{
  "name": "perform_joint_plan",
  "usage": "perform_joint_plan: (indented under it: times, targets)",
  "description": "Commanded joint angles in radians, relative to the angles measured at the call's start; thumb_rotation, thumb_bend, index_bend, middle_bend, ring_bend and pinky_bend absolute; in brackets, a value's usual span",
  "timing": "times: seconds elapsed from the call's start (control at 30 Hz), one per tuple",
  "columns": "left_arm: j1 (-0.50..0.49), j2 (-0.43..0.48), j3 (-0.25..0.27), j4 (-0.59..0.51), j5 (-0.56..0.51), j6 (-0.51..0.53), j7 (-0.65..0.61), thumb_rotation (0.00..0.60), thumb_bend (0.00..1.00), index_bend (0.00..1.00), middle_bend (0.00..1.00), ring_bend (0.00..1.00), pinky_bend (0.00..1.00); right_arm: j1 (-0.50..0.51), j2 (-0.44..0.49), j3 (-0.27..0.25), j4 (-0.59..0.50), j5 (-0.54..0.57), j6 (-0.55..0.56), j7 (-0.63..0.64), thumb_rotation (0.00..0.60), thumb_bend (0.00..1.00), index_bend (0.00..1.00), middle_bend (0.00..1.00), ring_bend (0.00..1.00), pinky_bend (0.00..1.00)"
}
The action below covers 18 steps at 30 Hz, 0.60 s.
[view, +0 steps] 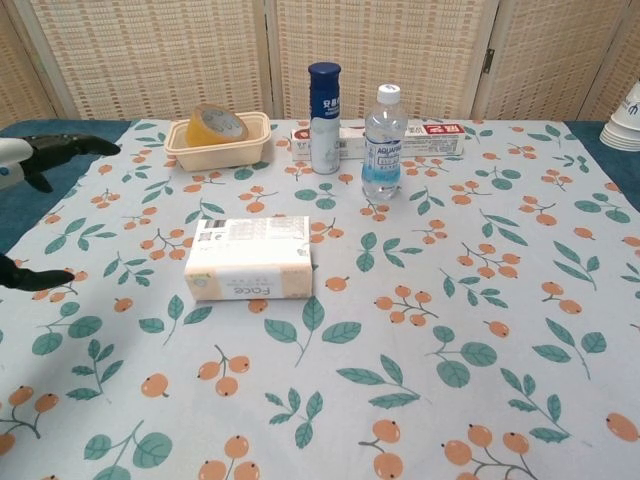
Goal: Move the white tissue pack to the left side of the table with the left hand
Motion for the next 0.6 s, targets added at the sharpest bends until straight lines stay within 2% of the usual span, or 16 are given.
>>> perform_joint_plan:
  times: [0.03, 0.27, 0.37, 0.6]
  targets:
    - [-0.033, -0.098, -0.044, -0.005, -0.090, 0.042, 0.074, 0.600, 0.21, 0.00, 0.01, 0.01, 0.16, 0.001, 0.004, 0.000, -0.002, 0.000, -0.002, 0.006, 0.600, 0.09, 0.00, 0.00, 0.00, 0.00]
    - [-0.100, -0.215, -0.063, 0.038, -0.136, 0.081, 0.235, 0.600, 0.21, 0.00, 0.03, 0.01, 0.18, -0.002, 0.014, 0.004, 0.002, 0.000, 0.003, 0.036, 0.600, 0.09, 0.00, 0.00, 0.00, 0.00]
    - [-0.131, -0.249, -0.066, 0.057, -0.152, 0.081, 0.283, 0.600, 0.21, 0.00, 0.04, 0.03, 0.23, -0.003, 0.021, 0.005, 0.002, 0.003, 0.001, 0.051, 0.600, 0.09, 0.00, 0.00, 0.00, 0.00]
    - [-0.181, -0.296, -0.068, 0.129, -0.126, 0.058, 0.275, 0.600, 0.21, 0.00, 0.06, 0.08, 0.32, 0.000, 0.027, 0.004, 0.006, 0.002, -0.007, 0.068, 0.600, 0.09, 0.00, 0.00, 0.00, 0.00]
